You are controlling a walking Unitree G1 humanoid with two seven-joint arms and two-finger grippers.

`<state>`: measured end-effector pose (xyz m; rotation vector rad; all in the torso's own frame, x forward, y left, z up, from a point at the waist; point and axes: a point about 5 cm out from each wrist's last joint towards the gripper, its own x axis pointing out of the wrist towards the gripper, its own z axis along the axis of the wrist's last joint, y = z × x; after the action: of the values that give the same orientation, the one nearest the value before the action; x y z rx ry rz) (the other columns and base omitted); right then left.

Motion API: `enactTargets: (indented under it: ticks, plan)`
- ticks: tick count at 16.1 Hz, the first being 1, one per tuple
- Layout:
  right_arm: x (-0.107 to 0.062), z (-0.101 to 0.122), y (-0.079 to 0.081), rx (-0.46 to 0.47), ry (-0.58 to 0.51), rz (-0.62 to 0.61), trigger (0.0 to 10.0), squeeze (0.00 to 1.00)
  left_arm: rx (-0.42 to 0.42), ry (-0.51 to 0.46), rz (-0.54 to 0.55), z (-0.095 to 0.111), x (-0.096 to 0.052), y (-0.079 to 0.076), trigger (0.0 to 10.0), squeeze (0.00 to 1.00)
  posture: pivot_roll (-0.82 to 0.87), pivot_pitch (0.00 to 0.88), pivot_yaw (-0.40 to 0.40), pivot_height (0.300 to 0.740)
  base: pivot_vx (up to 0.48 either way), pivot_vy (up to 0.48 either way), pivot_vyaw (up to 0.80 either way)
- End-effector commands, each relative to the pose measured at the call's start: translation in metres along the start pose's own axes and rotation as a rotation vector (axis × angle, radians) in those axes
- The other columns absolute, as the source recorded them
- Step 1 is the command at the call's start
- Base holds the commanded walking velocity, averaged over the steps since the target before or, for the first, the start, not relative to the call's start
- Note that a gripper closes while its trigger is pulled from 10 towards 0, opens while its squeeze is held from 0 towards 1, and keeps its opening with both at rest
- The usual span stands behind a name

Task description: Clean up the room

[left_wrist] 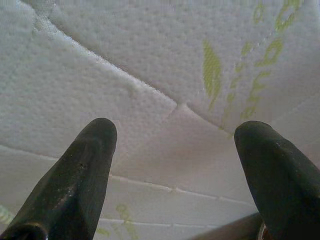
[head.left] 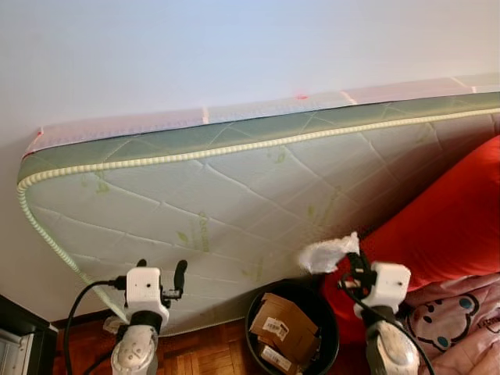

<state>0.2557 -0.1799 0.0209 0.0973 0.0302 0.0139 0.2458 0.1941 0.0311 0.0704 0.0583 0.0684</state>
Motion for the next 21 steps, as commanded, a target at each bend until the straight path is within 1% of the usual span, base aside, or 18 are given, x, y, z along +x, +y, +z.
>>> enactTargets:
  ticks: [1,2,3,4,6,8,10,13,18,20,21]
  plan:
    - [-0.002,-0.005,-0.004,-0.003,0.050,-0.021,10.0,0.00,-0.006,0.019,0.014,-0.003,-0.001,0.002,10.0,0.00,-0.07,0.059,-0.068,0.740,0.000,0.000,0.00]
    - [-0.002,-0.010,-0.004,-0.018,0.103,-0.025,10.0,0.00,-0.006,0.023,0.015,-0.003,-0.002,0.002,10.0,0.00,-0.08,0.065,-0.067,0.735,0.000,0.000,0.00]
    - [-0.003,-0.011,-0.003,-0.025,0.112,-0.015,10.0,0.00,-0.006,0.029,0.018,-0.004,-0.002,0.003,10.0,0.00,-0.08,0.070,-0.067,0.720,0.000,0.000,0.00]
    - [-0.003,-0.011,-0.003,-0.024,0.112,-0.016,10.0,0.00,-0.006,0.030,0.019,-0.004,-0.003,0.003,10.0,0.00,-0.08,0.070,-0.067,0.715,0.000,0.000,0.00]
    - [-0.004,-0.013,-0.001,-0.020,0.123,-0.011,10.0,0.00,-0.007,0.029,0.019,-0.004,-0.002,0.003,10.0,0.00,-0.08,0.077,-0.068,0.690,0.000,0.000,0.00]
    - [-0.003,-0.014,0.000,-0.036,0.130,-0.001,10.0,0.00,-0.006,0.030,0.020,-0.004,-0.002,0.003,10.0,0.00,-0.08,0.082,-0.067,0.675,0.000,0.000,0.00]
    - [-0.002,-0.013,0.002,-0.030,0.124,0.002,10.0,0.00,-0.005,0.034,0.023,-0.004,-0.002,0.004,10.0,0.00,-0.07,0.087,-0.066,0.665,0.000,0.000,0.00]
    - [-0.001,-0.012,0.003,-0.029,0.114,0.006,10.0,0.00,-0.002,0.035,0.027,-0.004,-0.002,0.005,10.0,0.00,-0.07,0.088,-0.065,0.665,0.000,0.000,0.00]
    - [-0.001,-0.014,0.004,-0.029,0.129,0.005,10.0,0.00,-0.001,0.038,0.025,-0.004,-0.001,0.005,10.0,0.00,-0.07,0.090,-0.064,0.665,0.000,0.000,0.00]
    - [-0.001,-0.018,0.003,-0.030,0.148,0.006,10.0,0.00,-0.001,0.039,0.025,-0.004,-0.001,0.005,10.0,0.00,-0.07,0.090,-0.064,0.665,0.000,0.000,0.00]
    - [-0.001,-0.021,0.003,-0.036,0.178,0.012,10.0,0.00,0.000,0.040,0.025,-0.004,-0.001,0.005,10.0,0.00,-0.07,0.090,-0.064,0.665,0.000,0.000,0.00]
